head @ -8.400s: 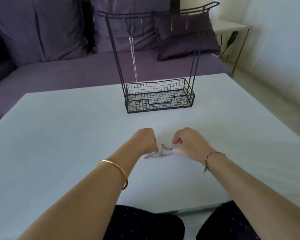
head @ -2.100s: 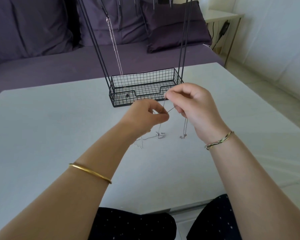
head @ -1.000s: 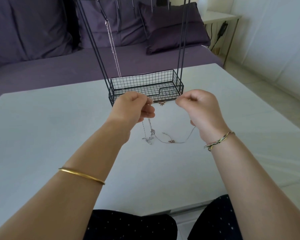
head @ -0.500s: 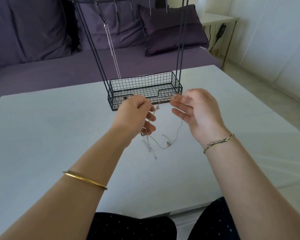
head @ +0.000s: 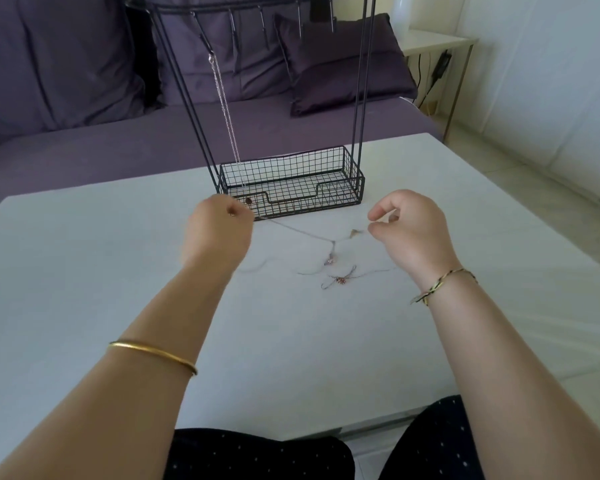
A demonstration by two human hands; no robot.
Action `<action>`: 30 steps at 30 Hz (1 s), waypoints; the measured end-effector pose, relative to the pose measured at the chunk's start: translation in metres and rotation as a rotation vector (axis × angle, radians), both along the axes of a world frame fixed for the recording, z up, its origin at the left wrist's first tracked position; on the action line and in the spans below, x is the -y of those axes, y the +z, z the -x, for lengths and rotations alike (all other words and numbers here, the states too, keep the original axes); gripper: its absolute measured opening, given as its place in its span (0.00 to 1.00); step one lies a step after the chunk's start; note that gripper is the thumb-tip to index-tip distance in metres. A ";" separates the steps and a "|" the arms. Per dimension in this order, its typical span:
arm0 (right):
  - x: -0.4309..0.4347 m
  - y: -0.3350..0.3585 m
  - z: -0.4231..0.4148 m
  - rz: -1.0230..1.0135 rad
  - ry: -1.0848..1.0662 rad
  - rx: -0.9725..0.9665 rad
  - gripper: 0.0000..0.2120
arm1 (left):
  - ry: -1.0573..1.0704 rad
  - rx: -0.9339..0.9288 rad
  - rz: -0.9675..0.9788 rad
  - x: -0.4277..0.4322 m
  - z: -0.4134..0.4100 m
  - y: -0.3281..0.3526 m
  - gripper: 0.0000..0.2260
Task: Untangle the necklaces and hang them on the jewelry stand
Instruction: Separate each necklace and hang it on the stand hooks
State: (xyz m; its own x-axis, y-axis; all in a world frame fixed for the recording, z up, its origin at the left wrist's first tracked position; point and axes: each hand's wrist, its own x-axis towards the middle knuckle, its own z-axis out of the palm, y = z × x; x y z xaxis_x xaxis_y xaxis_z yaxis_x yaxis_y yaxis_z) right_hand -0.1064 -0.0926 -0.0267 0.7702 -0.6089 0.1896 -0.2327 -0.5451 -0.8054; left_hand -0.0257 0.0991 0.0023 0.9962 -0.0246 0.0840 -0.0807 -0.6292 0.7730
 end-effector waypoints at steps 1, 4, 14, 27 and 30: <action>0.004 -0.002 0.000 0.022 -0.021 -0.036 0.07 | 0.060 -0.097 0.140 -0.004 -0.004 -0.001 0.08; 0.012 -0.007 -0.004 -0.026 -0.104 -0.036 0.07 | 0.242 -0.392 0.518 -0.018 -0.012 -0.005 0.10; 0.024 -0.008 -0.001 -0.010 0.057 -0.193 0.12 | 0.407 -0.521 1.090 -0.036 -0.027 -0.014 0.19; 0.029 -0.006 -0.002 -0.189 -0.276 -0.196 0.20 | 0.376 -0.180 0.452 -0.040 -0.032 -0.035 0.22; 0.026 -0.008 -0.001 -0.100 -0.213 -0.353 0.18 | 0.360 -0.175 0.303 -0.043 -0.033 -0.039 0.22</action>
State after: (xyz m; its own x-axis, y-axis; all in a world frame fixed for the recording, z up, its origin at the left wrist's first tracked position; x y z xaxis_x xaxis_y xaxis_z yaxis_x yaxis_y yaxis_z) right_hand -0.1052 -0.1186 -0.0343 0.6324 -0.7635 -0.1310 -0.6026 -0.3785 -0.7026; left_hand 0.0073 0.1420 -0.0363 0.9367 0.3231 -0.1350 0.2475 -0.3384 0.9079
